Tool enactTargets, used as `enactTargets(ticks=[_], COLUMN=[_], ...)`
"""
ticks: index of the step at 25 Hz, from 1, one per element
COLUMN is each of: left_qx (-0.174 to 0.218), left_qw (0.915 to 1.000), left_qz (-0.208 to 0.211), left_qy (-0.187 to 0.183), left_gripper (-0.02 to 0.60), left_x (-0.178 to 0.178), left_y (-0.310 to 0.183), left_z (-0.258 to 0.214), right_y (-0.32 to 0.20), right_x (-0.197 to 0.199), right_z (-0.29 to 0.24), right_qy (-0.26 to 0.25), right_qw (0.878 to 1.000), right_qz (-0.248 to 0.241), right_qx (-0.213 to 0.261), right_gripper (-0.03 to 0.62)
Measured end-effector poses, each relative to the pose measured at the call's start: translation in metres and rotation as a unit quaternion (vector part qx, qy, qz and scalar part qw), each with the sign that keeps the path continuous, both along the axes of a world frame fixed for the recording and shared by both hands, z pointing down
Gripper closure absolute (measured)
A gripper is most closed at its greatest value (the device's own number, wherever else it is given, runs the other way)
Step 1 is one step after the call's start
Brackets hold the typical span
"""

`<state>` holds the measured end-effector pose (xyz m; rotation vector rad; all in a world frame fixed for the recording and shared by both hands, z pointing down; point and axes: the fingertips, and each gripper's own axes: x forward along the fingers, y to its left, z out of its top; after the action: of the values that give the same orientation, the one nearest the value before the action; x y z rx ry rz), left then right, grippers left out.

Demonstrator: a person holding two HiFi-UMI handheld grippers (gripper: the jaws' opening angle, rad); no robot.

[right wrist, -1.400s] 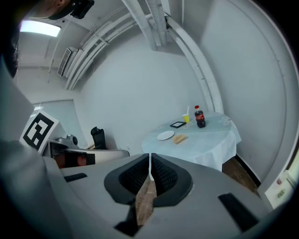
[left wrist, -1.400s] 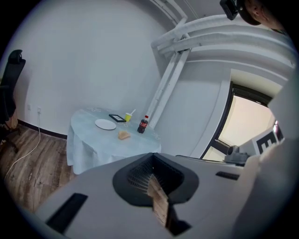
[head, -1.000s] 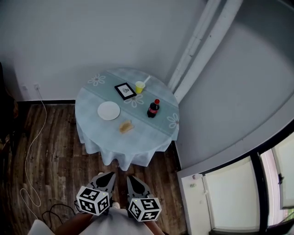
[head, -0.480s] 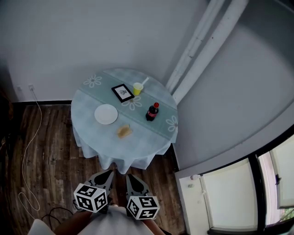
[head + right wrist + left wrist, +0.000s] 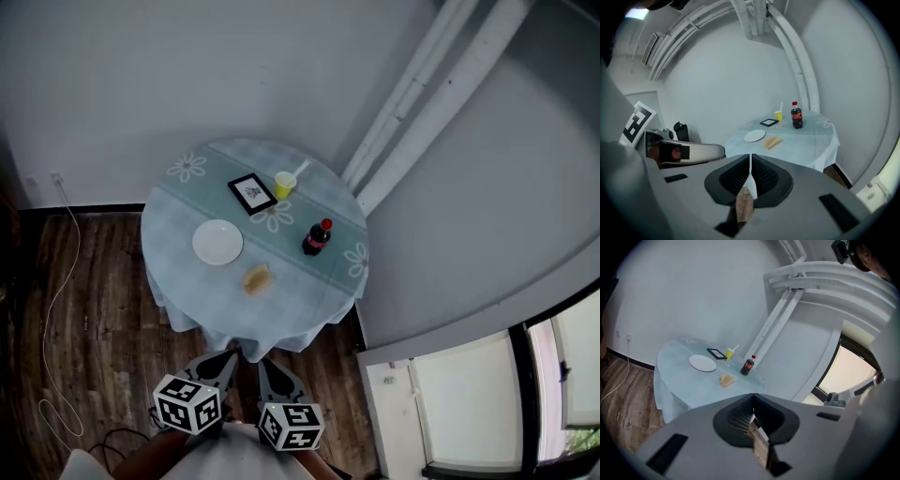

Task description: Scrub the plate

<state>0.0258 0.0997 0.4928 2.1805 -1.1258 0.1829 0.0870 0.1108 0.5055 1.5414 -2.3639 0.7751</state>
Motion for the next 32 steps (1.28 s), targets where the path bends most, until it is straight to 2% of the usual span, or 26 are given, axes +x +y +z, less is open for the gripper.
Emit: enactTargets(ticks=[3, 10, 19, 23, 32], left_qx=[-0.006, -0.005, -0.015, -0.01, -0.005], left_qw=[0.9999, 0.9994, 0.9994, 0.999, 0.999], left_qz=[0.008, 0.033, 0.029, 0.042, 0.043], left_qy=[0.012, 0.009, 0.005, 0.006, 0.008], left_gripper=[0.572, 0.572, 0.572, 0.572, 0.572], left_x=[-0.003, -0.008, -0.038, -0.046, -0.072], left_y=[-0.012, -0.042, -0.085, -0.102, -0.141], left_z=[0.0, 0.0, 0.003, 0.001, -0.001], right_y=[-0.011, -0.039, -0.078, -0.093, -0.128], right_x=[0.001, -0.008, -0.026, -0.033, -0.051], right_z=[0.002, -0.001, -0.001, -0.002, -0.003], right_qy=[-0.001, -0.004, -0.015, -0.018, -0.017], right_qw=[1.0, 0.999, 0.998, 0.997, 0.995], right_qz=[0.016, 0.031, 0.058, 0.072, 0.093], right_qx=[-0.007, -0.002, -0.006, -0.007, -0.01], right_gripper=[0.557, 0.557, 0.557, 0.557, 0.557])
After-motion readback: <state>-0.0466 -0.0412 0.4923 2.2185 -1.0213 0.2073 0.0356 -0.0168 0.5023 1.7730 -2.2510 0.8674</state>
